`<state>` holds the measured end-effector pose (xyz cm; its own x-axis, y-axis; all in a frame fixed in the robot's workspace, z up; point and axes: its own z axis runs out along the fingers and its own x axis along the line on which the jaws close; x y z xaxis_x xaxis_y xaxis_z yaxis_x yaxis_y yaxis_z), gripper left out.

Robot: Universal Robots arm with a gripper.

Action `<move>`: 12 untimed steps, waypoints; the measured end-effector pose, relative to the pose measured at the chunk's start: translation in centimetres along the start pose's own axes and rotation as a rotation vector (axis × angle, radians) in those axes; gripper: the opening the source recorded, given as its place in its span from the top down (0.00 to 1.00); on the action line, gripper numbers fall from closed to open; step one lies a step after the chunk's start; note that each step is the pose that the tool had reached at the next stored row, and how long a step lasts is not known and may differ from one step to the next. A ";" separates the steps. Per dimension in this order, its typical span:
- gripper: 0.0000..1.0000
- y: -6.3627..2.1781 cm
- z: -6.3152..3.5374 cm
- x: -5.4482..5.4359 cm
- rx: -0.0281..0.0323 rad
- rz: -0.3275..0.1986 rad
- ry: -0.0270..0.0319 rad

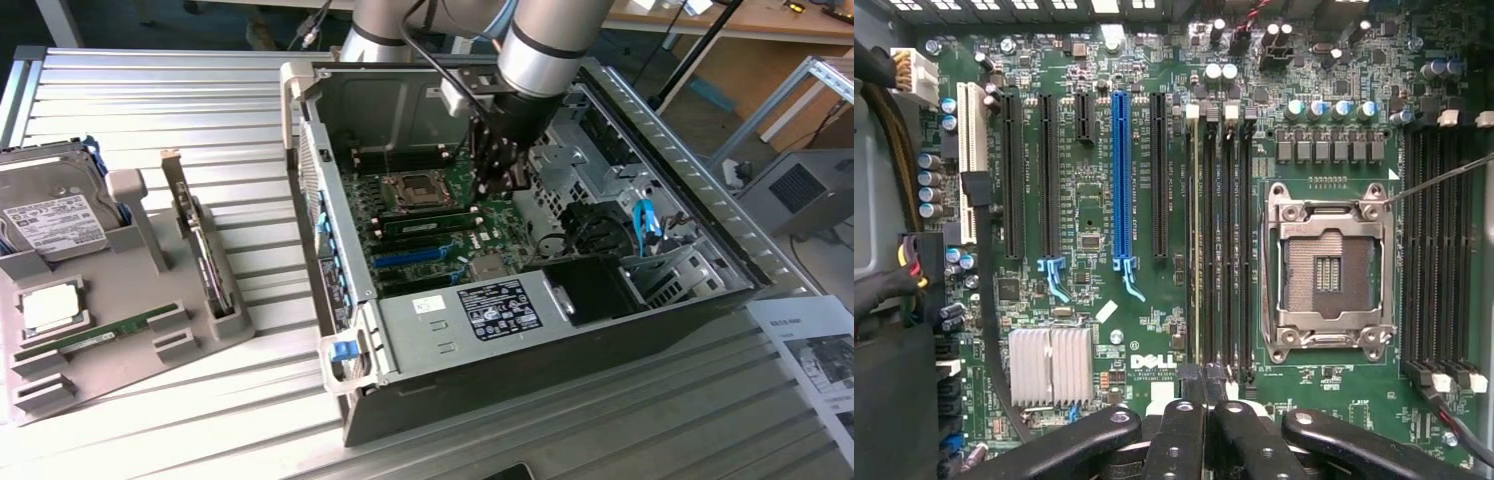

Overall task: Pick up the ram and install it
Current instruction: 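Press down the ram until it locks into place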

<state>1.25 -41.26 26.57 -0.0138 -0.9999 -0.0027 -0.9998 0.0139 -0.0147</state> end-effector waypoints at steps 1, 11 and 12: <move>0.89 0.00 0.10 0.0 0.0000 0.000 0.0000; 0.89 -0.08 0.42 0.0 0.0000 0.000 0.0000; 0.89 -0.17 0.43 0.0 0.0000 0.000 -0.0001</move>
<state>1.43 -41.26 26.14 -0.0140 -0.9999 -0.0028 -0.9998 0.0140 -0.0147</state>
